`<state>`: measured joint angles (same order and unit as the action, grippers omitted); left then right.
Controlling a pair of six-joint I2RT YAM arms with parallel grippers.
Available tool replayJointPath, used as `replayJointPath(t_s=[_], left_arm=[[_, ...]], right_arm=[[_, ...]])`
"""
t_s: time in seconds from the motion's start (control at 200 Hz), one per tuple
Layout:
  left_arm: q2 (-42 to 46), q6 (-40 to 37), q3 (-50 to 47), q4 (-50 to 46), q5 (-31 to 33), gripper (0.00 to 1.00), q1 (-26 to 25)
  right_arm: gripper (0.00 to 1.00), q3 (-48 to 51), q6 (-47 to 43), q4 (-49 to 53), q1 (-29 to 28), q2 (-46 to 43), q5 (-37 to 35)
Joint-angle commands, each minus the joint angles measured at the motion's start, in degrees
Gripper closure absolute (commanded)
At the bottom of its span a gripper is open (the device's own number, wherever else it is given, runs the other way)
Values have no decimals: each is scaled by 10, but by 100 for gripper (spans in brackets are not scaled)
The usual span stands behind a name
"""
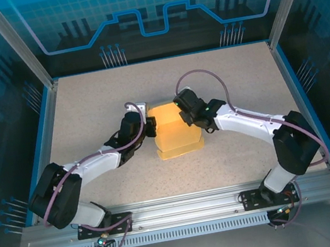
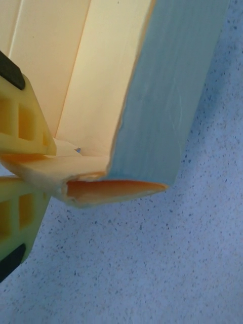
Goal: Fold the paper box
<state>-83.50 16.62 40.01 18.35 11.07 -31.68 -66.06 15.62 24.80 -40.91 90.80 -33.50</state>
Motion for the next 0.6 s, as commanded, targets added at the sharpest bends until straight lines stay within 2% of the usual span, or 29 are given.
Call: replayJointPath(t_s=[0.0, 0.33, 0.51, 0.595], left_arm=[[17, -1, -7, -6, 6, 100, 2], [15, -2, -4, -11, 13, 100, 2], [13, -1, -4, -11, 13, 100, 2], [14, -2, -4, -14, 14, 100, 2]], right_arm=[[85, -26, 15, 68, -16, 20, -125], [85, -63, 24, 141, -36, 81, -224], [84, -80, 12, 136, -44, 96, -215], [83, -82, 3, 122, -44, 87, -187]])
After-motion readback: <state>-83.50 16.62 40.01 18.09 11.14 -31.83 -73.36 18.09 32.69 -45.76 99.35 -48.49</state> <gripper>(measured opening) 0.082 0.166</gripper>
